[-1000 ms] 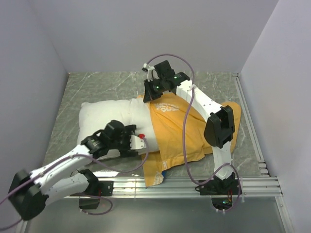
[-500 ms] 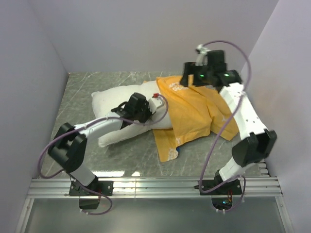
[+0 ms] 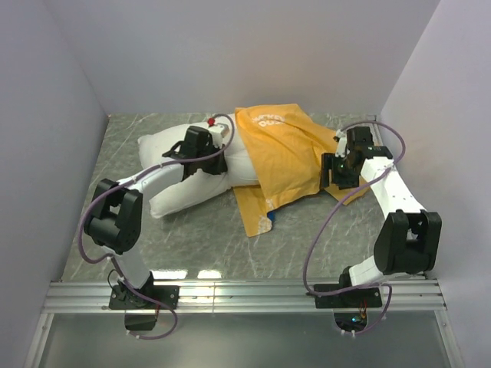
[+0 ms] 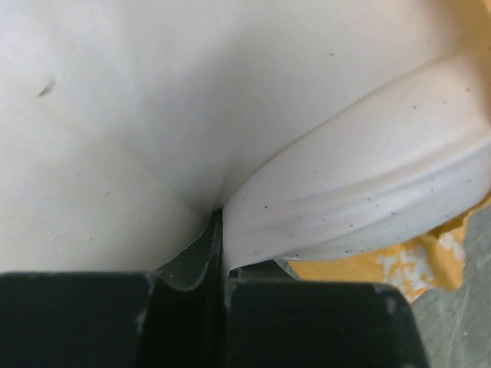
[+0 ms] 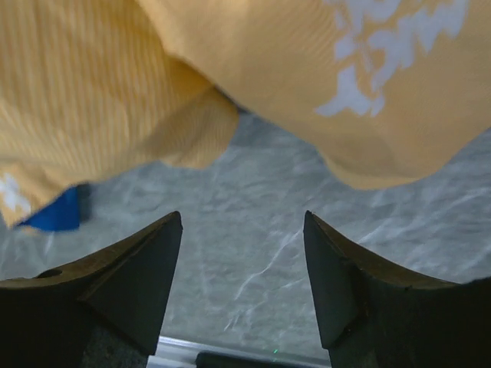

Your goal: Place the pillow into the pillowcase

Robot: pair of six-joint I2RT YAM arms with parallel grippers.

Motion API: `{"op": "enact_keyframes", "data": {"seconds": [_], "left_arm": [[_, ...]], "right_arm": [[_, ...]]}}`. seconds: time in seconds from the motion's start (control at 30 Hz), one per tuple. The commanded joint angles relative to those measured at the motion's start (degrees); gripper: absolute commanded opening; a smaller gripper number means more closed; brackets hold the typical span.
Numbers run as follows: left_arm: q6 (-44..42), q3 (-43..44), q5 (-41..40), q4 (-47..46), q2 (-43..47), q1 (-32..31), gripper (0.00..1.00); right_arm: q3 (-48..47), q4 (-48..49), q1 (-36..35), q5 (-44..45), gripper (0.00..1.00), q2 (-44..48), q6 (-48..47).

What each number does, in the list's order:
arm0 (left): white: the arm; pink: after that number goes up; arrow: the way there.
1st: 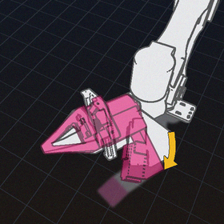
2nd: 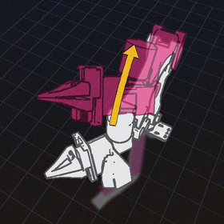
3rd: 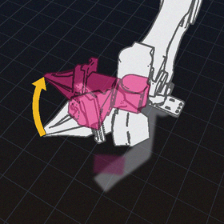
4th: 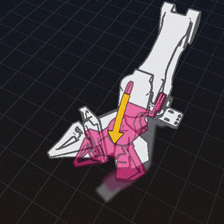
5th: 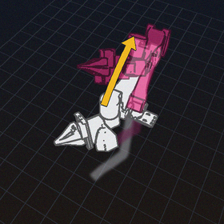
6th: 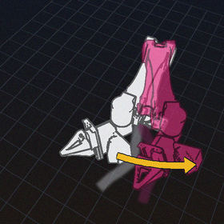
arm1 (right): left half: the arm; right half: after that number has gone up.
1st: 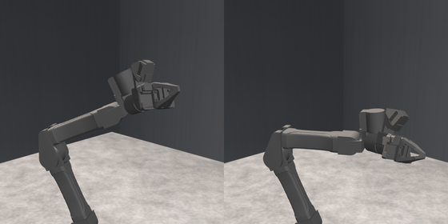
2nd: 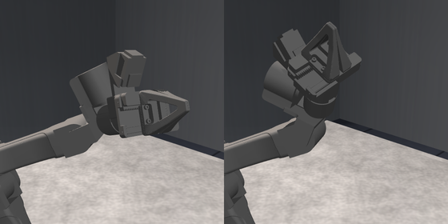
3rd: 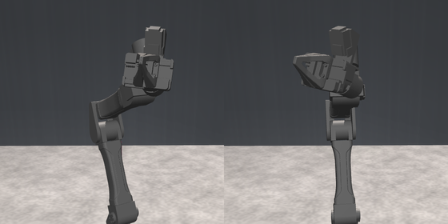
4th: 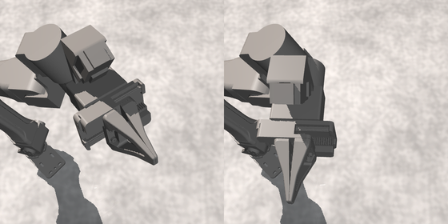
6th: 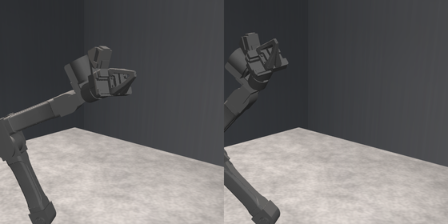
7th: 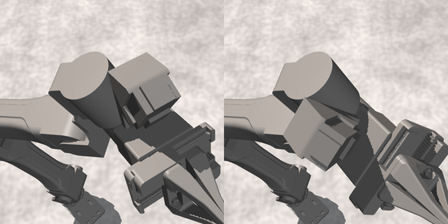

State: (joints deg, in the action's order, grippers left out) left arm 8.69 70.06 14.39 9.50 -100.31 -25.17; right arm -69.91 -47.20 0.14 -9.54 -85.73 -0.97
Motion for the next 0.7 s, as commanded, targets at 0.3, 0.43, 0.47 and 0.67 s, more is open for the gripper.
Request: {"op": "enact_keyframes", "data": {"seconds": [0.3, 0.43, 0.47, 0.67], "left_arm": [[12.05, -0.99, 7.31, 5.0, 1.26, 3.28, 0.0], [13.45, -0.01, 8.45, 4.57, 1.52, 3.28, 0.0], [13.81, -0.01, 8.46, 4.39, 1.96, 3.28, 0.0], [16.53, -0.63, 10.48, 2.9, 2.23, 3.28, 0.0]], "right_arm": [[9.69, 12.73, -23.6, -15.59, 0.96, 3.21, 9.66], [13.21, 19.23, -24.14, -16.13, 0.97, -1.1, 14.58], [15.31, 23.25, -24.31, -16.65, 0.98, -1.45, 16.68], [16.04, 33.21, -29.49, -13.41, 0.89, -5.75, 22.14]]}}
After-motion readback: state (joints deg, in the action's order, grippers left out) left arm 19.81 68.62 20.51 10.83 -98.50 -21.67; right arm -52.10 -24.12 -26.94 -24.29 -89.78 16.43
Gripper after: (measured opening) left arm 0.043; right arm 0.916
